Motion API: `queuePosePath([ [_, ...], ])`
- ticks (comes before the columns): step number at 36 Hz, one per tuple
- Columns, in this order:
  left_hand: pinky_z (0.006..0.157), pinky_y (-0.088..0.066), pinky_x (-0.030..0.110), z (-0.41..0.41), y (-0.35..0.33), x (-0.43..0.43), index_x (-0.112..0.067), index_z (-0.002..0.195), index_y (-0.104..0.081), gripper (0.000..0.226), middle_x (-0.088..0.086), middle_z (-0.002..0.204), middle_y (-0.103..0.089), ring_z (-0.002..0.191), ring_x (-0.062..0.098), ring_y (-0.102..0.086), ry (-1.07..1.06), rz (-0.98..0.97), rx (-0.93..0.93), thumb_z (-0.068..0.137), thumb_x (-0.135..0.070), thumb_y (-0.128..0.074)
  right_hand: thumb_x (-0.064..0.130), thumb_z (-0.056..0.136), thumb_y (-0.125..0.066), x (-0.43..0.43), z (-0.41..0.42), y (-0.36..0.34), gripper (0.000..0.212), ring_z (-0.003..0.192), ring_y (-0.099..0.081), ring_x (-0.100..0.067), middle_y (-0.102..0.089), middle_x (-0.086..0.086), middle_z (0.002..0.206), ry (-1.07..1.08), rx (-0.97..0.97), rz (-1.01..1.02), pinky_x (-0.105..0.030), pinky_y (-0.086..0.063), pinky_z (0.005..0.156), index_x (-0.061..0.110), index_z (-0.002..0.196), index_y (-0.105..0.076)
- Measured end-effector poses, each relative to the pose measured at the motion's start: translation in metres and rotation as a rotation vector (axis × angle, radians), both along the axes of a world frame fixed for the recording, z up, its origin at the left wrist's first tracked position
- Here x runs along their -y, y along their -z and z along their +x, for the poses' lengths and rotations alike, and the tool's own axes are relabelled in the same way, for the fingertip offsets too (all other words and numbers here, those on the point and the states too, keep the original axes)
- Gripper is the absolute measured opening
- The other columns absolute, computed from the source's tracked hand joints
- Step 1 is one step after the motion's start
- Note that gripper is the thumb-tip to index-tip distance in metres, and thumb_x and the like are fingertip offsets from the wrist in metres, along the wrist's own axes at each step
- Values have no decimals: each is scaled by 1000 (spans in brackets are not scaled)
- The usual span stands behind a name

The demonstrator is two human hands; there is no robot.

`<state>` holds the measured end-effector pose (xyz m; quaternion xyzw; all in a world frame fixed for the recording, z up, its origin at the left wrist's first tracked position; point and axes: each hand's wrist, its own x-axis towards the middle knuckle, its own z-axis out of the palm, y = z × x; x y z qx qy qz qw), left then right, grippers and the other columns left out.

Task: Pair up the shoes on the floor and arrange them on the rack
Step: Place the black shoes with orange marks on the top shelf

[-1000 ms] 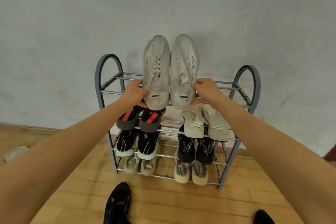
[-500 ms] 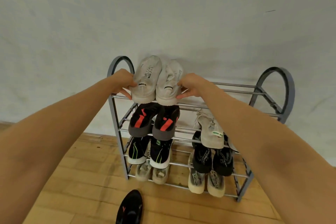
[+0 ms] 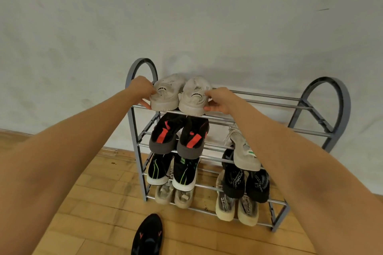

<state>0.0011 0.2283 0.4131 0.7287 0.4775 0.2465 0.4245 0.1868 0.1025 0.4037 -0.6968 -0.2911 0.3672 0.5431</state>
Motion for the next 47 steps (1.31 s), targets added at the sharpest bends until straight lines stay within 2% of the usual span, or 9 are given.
queuePosePath([
  [5,39,-54,26,-4,6,8,-7,80,-57,12,7,79,-60,69,15,-60,-13,-5,78,89,-1,-52,13,93,-56,1,0,4,30,74,-56,-22,-52,-10,92,21,-11,44,-27,-56,46,-3,119,-54],
  [9,47,-56,24,-9,12,16,-7,89,-61,9,9,93,-61,83,20,-62,-39,23,144,87,-3,-53,20,89,-59,1,-2,8,38,70,-60,-25,-55,-14,103,133,253,67,-46,-58,76,-4,118,-55],
  [14,84,-56,41,-14,29,35,-6,114,-63,28,11,107,-62,98,26,-60,-82,104,241,90,-12,-50,34,89,-56,17,-26,18,38,108,-58,-24,-64,-8,116,96,714,90,-26,-41,81,8,115,-63],
  [18,95,-48,50,-20,40,56,-13,98,-64,15,11,101,-59,97,27,-57,-96,152,248,91,-17,-51,30,90,-56,33,-38,21,38,107,-56,-27,-63,-13,114,74,812,96,-29,-39,80,0,113,-61],
  [21,100,-44,43,-25,52,73,-9,126,-53,38,14,126,-55,116,28,-53,-110,245,201,90,-19,-56,24,89,-57,51,-46,24,36,113,-51,-26,-58,-13,120,69,860,154,-27,-37,85,2,118,-56],
  [32,72,-52,39,-77,226,151,-5,115,-58,33,15,113,-55,98,32,-56,202,790,-246,82,-2,-62,14,83,-64,155,-61,175,37,104,-58,-34,-61,-17,113,-352,1465,129,-41,-49,83,1,118,-57],
  [37,80,-48,45,-100,324,164,-6,120,-56,39,16,123,-52,107,36,-52,293,617,-539,81,-4,-60,8,69,-74,164,-61,266,40,95,-66,-32,-67,-15,104,-588,1598,-18,-38,-54,77,2,108,-66],
  [41,95,-38,40,-110,385,159,-13,133,-41,47,11,138,-36,125,30,-37,280,430,-705,88,-20,-54,13,87,-46,146,-68,331,42,124,-43,-31,-49,-15,130,-837,1517,-283,-42,-38,97,7,128,-48],
  [47,98,-42,46,-125,457,152,-13,142,-23,80,14,139,-30,126,34,-34,112,44,-780,82,-48,-61,12,88,-46,112,-94,412,35,114,-47,-29,-47,-11,125,-892,1313,-374,-38,-40,90,10,123,-45],
])
